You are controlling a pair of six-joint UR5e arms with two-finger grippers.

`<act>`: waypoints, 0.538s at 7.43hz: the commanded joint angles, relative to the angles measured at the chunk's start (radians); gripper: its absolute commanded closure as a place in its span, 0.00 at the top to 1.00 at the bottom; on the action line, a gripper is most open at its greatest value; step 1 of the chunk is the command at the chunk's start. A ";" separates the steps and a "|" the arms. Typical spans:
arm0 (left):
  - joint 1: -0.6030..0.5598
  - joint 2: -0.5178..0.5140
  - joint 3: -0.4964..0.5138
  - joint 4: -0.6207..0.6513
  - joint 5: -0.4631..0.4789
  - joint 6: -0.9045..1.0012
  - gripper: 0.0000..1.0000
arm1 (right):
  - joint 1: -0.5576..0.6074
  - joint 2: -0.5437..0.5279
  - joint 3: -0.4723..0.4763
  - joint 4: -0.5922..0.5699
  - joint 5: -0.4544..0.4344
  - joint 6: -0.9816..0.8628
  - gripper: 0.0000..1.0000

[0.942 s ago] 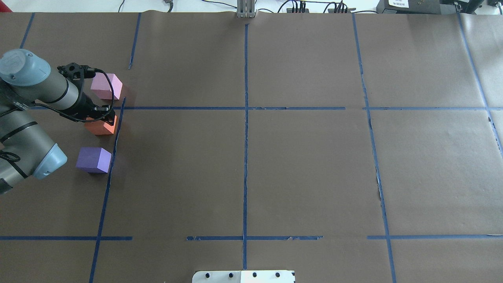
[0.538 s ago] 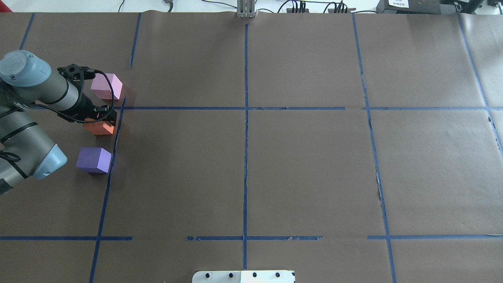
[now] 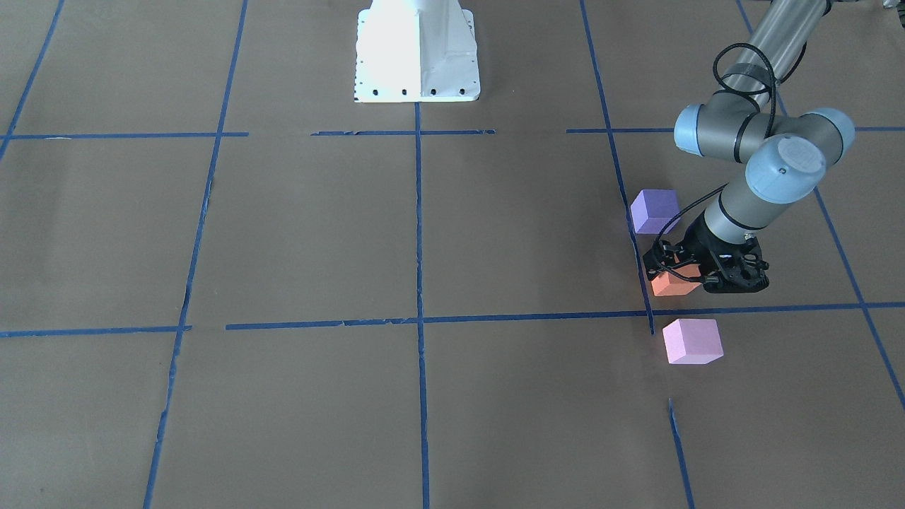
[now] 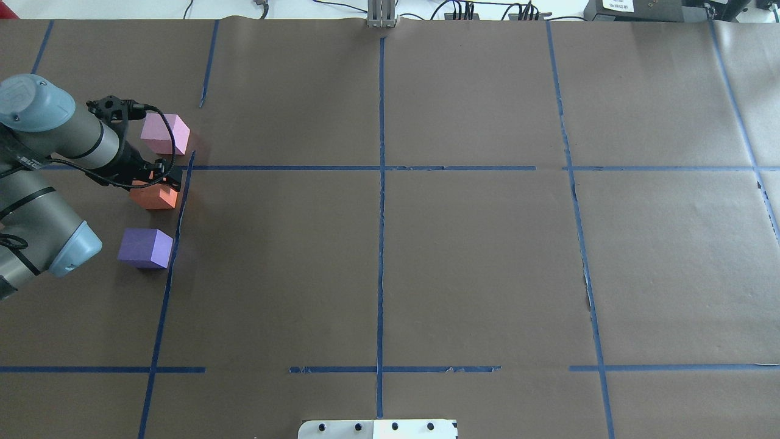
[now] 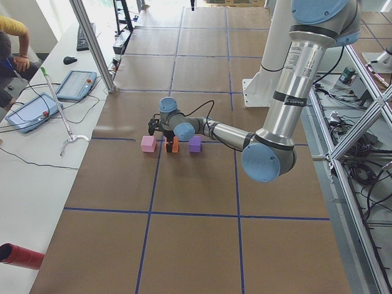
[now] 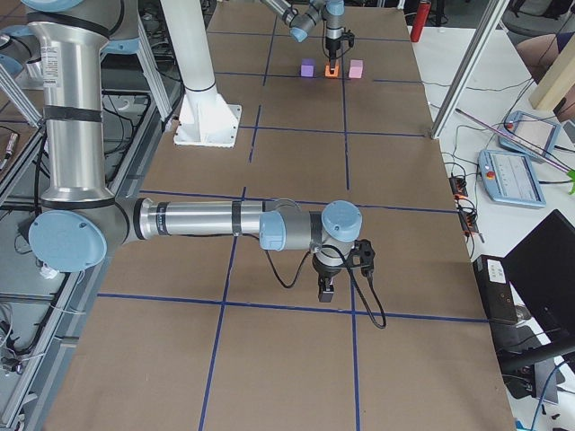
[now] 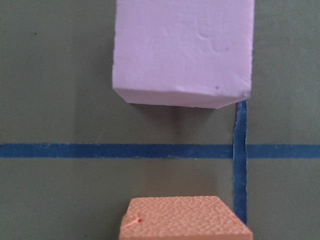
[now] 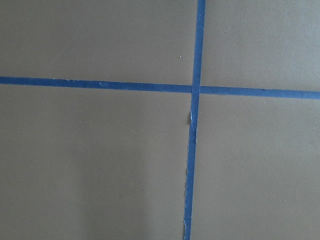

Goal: Arrange blocks in a line
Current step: 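Open the left gripper and withdraw it away from the cubes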

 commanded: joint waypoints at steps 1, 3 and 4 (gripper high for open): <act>-0.062 0.003 -0.090 0.080 0.003 0.041 1.00 | 0.000 0.000 0.000 0.000 0.000 -0.001 1.00; -0.121 -0.003 -0.214 0.262 -0.005 0.086 1.00 | 0.000 0.000 0.000 -0.001 0.000 -0.001 1.00; -0.130 -0.004 -0.236 0.301 -0.005 0.087 1.00 | 0.000 0.000 0.000 -0.001 0.000 -0.001 1.00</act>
